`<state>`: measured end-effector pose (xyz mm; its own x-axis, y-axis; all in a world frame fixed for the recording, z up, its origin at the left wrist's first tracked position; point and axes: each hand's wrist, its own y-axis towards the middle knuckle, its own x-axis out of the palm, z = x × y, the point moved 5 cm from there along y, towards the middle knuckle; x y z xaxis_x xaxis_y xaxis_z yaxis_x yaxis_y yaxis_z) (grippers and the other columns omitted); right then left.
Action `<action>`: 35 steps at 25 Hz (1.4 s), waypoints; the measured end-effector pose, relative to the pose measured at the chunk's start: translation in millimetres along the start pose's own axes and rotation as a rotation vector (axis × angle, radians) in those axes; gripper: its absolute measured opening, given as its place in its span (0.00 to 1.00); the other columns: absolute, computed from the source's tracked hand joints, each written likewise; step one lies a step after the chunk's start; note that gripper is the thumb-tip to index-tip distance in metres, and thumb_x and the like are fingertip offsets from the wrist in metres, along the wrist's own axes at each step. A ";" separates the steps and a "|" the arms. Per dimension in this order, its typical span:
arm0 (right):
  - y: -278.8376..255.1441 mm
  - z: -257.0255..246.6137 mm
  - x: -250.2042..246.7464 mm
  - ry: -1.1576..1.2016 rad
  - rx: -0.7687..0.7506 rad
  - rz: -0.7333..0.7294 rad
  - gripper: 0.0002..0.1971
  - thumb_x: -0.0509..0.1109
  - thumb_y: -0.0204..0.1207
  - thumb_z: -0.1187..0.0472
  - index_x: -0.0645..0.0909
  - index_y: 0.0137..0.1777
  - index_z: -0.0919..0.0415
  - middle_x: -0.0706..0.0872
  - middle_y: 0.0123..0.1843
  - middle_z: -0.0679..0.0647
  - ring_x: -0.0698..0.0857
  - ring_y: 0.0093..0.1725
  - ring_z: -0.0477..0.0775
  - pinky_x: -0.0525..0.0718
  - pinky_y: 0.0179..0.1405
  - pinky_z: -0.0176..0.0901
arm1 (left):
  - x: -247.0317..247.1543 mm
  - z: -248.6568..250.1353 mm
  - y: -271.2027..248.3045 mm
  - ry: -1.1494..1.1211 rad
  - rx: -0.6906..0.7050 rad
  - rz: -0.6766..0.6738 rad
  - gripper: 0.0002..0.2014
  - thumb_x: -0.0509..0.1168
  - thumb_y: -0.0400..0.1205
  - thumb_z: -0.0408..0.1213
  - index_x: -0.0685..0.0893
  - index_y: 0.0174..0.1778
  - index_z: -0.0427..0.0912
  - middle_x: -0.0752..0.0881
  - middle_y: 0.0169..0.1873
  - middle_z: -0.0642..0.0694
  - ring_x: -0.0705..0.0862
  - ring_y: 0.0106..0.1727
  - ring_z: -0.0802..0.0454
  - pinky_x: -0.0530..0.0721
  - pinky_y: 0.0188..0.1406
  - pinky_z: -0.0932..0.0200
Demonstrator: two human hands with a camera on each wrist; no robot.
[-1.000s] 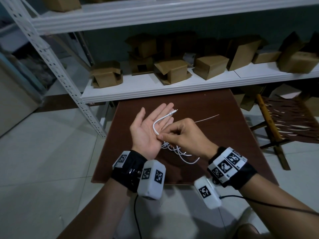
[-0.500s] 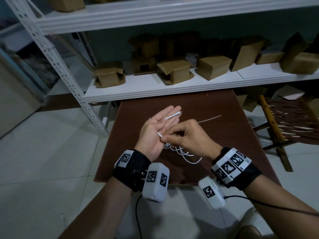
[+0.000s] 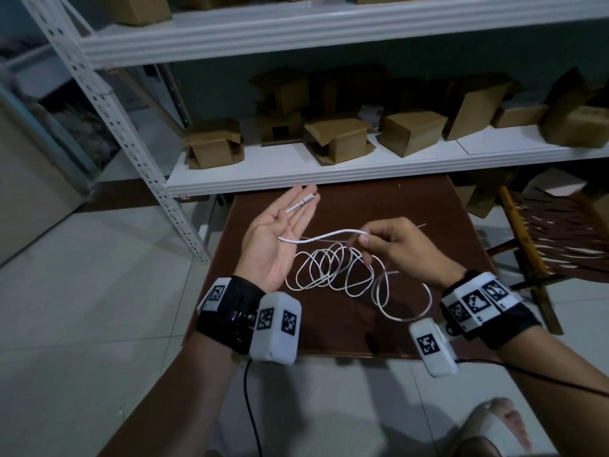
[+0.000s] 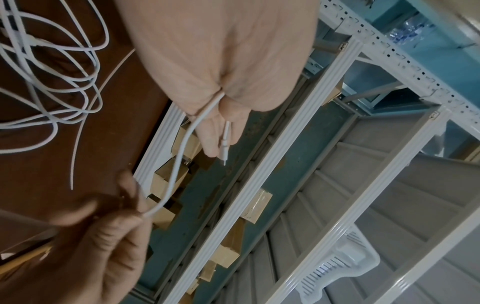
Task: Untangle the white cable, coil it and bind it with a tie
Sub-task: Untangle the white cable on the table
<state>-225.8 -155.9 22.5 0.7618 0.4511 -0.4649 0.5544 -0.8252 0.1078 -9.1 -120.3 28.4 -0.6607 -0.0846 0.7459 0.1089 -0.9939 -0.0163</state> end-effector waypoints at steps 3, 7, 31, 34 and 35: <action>0.9 -3.4 -3.4 0.126 -0.073 0.020 0.14 0.64 0.91 0.54 0.90 0.58 0.58 0.83 0.33 0.55 0.80 0.34 0.60 0.76 0.36 0.57 | 3.8 -9.7 -3.4 0.022 -0.064 -0.008 0.22 0.42 0.92 0.21 0.70 0.80 0.21 0.81 0.75 0.24 0.80 0.79 0.30 0.78 0.80 0.44; 2.9 -8.6 -3.0 0.097 -0.057 0.026 0.10 0.69 0.88 0.62 0.93 0.52 0.61 0.91 0.37 0.51 0.87 0.39 0.52 0.82 0.46 0.52 | 7.2 -17.0 -5.1 0.021 -0.109 -0.030 0.22 0.43 0.92 0.22 0.71 0.79 0.21 0.81 0.74 0.23 0.80 0.78 0.30 0.75 0.83 0.42; 1.3 -24.0 -14.0 0.053 -0.231 0.217 0.12 0.88 0.66 0.66 0.95 0.50 0.61 0.94 0.47 0.52 0.92 0.45 0.52 0.87 0.46 0.41 | 10.3 -29.8 -11.3 0.229 -0.334 -0.100 0.21 0.45 0.92 0.23 0.76 0.76 0.22 0.82 0.72 0.23 0.82 0.76 0.28 0.72 0.84 0.35; 2.0 -22.9 -11.8 0.018 -0.229 0.215 0.11 0.89 0.64 0.65 0.95 0.47 0.61 0.94 0.45 0.51 0.91 0.42 0.49 0.84 0.44 0.37 | 10.1 -29.7 -10.3 0.221 -0.343 -0.113 0.21 0.46 0.92 0.23 0.74 0.78 0.21 0.81 0.73 0.22 0.81 0.77 0.28 0.70 0.85 0.35; 2.5 -21.7 -11.1 0.017 -0.215 0.210 0.12 0.89 0.64 0.64 0.95 0.47 0.60 0.94 0.44 0.51 0.90 0.41 0.50 0.83 0.44 0.38 | 9.9 -29.4 -10.0 0.218 -0.344 -0.113 0.21 0.46 0.92 0.23 0.74 0.78 0.21 0.81 0.73 0.22 0.80 0.78 0.28 0.69 0.86 0.34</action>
<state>-225.6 -155.6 47.0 0.8718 0.2857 -0.3979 0.4412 -0.8110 0.3843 -38.5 -113.3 16.4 -0.8000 0.0498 0.5980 -0.2031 -0.9602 -0.1918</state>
